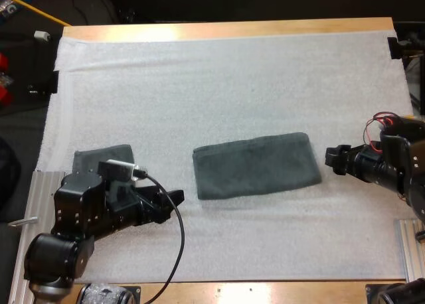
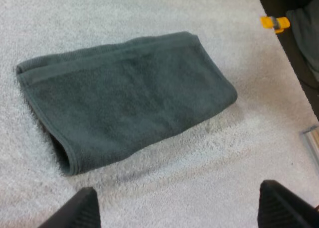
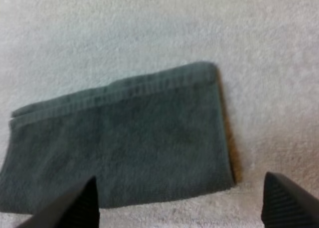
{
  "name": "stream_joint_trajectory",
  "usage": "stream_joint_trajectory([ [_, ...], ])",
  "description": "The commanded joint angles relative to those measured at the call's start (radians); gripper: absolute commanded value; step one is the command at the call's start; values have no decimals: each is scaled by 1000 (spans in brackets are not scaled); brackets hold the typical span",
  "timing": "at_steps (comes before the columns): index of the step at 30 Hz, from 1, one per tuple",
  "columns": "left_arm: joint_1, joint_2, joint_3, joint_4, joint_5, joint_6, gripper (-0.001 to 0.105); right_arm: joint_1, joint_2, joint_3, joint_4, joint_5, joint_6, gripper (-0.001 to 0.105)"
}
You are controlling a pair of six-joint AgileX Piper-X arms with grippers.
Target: Pick towel from pile, fold and stack
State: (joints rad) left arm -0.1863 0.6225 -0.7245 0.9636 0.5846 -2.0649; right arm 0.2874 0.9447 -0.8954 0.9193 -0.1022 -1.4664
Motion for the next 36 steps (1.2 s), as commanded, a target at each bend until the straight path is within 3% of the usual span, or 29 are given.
stream_joint_trajectory([
  [1,0,-6,-9,4,-13,6,63,-17,6,-10,-4,9,-15,65],
  [3,0,-7,-9,4,-10,1,63,-45,23,-10,-11,2,-21,65],
  [6,0,-7,-9,4,-10,-8,63,-126,68,-10,-23,-90,-49,65],
  [10,0,-7,-9,-10,-13,-61,63,-227,148,-10,-25,-208,-113,65],
  [13,0,-7,-9,-47,-14,-123,63,-263,209,-10,-52,-226,-154,65],
  [17,0,-3,-9,-78,-33,-185,63,-266,301,-10,-109,-226,-204,65],
  [36,0,-3,-9,-42,-57,-202,63,-258,704,-10,-284,-478,-247,65],
])
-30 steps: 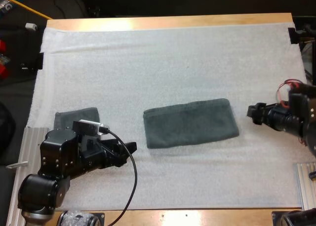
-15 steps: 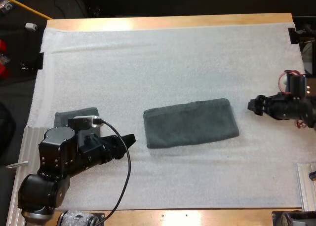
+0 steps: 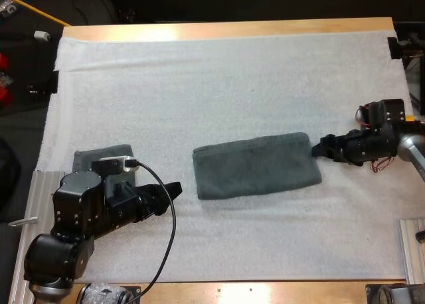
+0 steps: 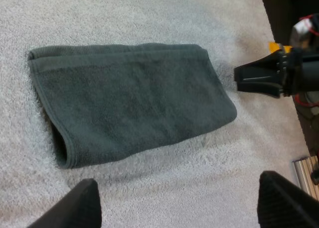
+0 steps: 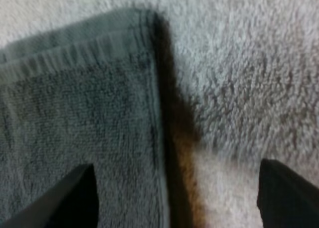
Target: Pick towel from pile, fold and stack
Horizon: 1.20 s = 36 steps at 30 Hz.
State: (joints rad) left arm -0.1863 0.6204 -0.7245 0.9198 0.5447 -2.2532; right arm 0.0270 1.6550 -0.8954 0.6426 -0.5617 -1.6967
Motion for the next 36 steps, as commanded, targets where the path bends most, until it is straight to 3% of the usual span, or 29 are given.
stream_joint_trajectory([
  [1,0,-1,-9,2,-17,-14,63,2,9,-10,-11,-30,-17,65],
  [10,0,-1,-9,2,-17,-14,63,79,85,-10,-26,-73,2,65],
  [18,0,-1,-9,2,-17,-14,63,181,122,-10,-62,-60,159,62],
  [21,0,-1,-9,2,-17,-14,63,182,126,-10,-53,-36,192,51],
  [25,0,-1,-9,2,-16,-14,63,175,121,-10,-39,-24,219,22],
  [29,0,-1,-5,2,-9,-8,63,176,72,-10,6,84,177,0],
  [36,0,-1,22,10,21,14,63,176,-74,-23,163,440,48,0],
])
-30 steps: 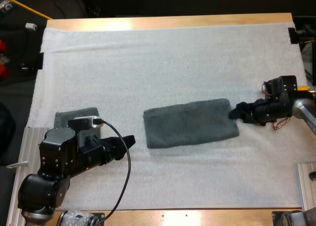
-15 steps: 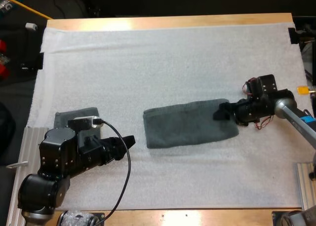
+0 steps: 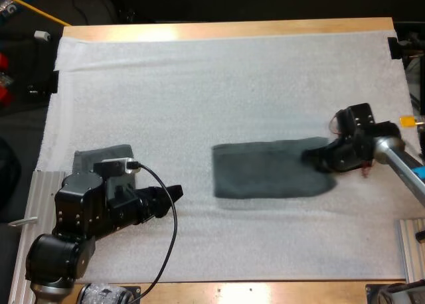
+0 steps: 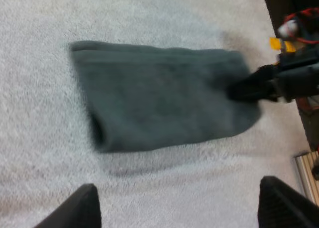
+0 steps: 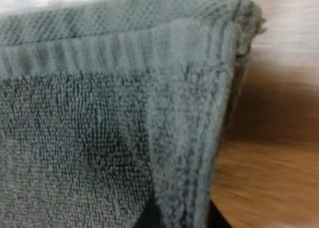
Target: Pick towel from pile, fold and stack
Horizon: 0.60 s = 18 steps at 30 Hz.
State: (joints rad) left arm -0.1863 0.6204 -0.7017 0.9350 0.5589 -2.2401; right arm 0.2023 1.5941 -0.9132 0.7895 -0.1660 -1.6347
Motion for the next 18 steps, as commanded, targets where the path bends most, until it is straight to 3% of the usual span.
stream_joint_trajectory([
  [1,0,-1,4,9,5,9,63,0,-33,-14,58,107,-40,0],
  [5,0,-1,19,67,6,71,63,0,-98,-52,165,338,-132,0],
  [8,0,-1,23,109,5,108,63,0,-129,-74,203,389,-149,0],
  [12,0,-1,24,123,8,122,63,9,-145,-99,242,378,-112,0],
  [16,0,-1,24,122,23,129,63,67,-145,-108,256,178,-2,0],
  [18,0,-1,24,125,26,129,63,111,-143,-108,236,126,55,0],
])
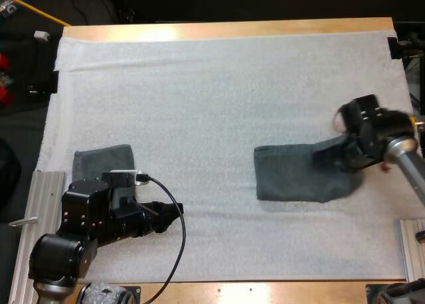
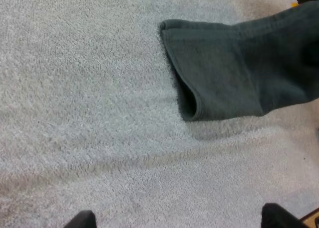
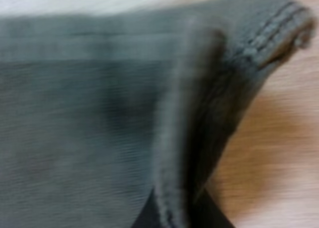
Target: Pick towel from pile, fold and stack
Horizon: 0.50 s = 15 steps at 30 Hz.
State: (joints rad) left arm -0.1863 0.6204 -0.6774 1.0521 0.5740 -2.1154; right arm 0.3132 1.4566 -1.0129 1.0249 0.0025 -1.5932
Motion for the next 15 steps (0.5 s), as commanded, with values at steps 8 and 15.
stream_joint_trajectory([
  [8,0,-1,0,33,13,36,63,224,23,-9,-154,-76,200,0],
  [15,0,-1,0,45,25,49,63,261,112,-9,-216,-100,325,0],
])
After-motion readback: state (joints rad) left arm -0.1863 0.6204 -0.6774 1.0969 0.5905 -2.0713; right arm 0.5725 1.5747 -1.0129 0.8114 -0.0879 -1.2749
